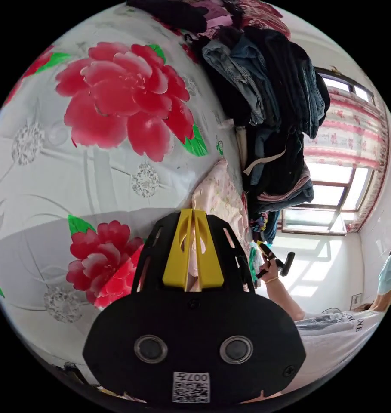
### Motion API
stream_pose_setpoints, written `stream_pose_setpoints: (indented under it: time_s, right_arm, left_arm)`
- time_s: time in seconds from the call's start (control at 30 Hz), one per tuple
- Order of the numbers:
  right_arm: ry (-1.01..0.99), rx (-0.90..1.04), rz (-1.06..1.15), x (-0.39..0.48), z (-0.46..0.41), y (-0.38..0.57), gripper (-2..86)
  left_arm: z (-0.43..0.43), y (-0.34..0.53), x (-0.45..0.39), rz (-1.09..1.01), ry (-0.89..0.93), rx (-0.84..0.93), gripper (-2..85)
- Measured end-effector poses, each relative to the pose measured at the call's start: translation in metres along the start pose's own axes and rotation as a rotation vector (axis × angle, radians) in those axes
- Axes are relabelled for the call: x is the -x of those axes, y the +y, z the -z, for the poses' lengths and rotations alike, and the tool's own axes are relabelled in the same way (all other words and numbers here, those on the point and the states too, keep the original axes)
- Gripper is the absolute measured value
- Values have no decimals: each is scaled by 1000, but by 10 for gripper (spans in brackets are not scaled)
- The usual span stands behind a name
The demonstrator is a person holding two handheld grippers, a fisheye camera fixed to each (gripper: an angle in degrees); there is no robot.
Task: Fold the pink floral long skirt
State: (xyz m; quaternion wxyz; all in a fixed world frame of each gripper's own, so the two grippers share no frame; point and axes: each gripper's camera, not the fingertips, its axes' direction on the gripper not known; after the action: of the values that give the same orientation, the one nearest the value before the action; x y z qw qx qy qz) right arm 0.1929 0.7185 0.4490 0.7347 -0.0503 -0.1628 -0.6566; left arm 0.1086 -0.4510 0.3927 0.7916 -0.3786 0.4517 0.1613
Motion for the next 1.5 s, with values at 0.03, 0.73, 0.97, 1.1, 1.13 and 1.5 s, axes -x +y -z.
stream_pose_setpoints:
  time_s: [0.03,0.73,0.97,1.1,1.13,1.5]
  right_arm:
    - [-30,-5,-25,-8,8,10,-2]
    - [-250,91,-1,-57,70,180,-2]
    - [-287,111,-28,-71,62,195,-2]
    - [-307,95,-10,-72,71,196,-2]
    - [-304,94,-3,-74,73,198,-2]
    - [-335,99,-97,-128,85,229,-2]
  left_arm:
    - [4,3,8,31,54,-38,-8]
    - [-9,125,-79,-693,-218,43,151]
    - [-65,134,-60,-705,-291,221,100]
    - [-65,158,-82,-860,-347,99,4]
    - [-66,172,-92,-941,-370,87,-1]
    - [-116,222,-71,-1002,-471,145,59]
